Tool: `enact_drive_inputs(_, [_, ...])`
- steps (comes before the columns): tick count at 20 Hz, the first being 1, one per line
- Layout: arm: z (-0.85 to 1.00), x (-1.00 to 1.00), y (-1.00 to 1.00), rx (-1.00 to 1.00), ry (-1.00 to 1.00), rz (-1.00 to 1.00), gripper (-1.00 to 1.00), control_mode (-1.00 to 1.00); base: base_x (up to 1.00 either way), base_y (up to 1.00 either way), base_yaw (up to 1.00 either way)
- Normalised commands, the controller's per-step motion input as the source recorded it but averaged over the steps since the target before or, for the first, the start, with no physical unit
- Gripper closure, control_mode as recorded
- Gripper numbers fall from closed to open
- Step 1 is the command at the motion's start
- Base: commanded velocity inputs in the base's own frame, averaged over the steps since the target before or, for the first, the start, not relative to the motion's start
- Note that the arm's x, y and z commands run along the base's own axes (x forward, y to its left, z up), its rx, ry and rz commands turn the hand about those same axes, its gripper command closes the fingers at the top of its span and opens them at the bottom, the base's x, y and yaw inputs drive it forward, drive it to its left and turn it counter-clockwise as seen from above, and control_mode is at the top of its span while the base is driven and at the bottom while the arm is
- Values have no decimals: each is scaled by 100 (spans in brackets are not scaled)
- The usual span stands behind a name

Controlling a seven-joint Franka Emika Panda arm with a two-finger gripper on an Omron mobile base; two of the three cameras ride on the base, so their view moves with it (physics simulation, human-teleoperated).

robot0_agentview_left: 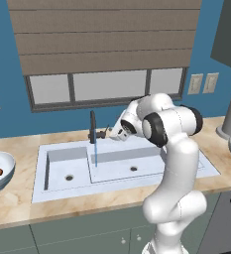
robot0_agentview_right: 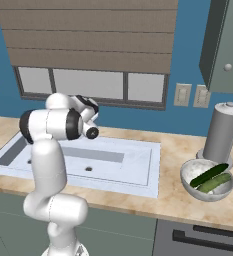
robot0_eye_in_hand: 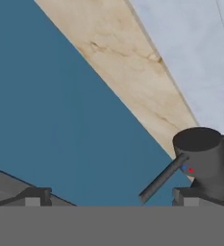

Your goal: Pick the cucumbers from the sink and place them in one bowl. Place the sweet potato in the other bowl. Then turn off the sink faucet.

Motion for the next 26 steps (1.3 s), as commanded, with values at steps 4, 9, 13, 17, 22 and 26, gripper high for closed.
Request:
enact_drive_inputs(4, [-16,21,5,0,0,0,-100,-100,0,0,0])
enact_drive_inputs(9, [-20,24,3,0,0,0,-100,-100,0,0,0])
enact_drive_inputs(13, [-22,23,0,0,-1,0,-100,-100,0,0,0])
enact_drive_inputs(17, [-17,24,0,0,0,0,-100,-100,0,0,0])
enact_drive_inputs(22, [-10,34,0,0,0,0,-100,-100,0,0,0])
enact_drive_inputs(26, [-9,38,0,0,0,0,-100,-100,0,0,0])
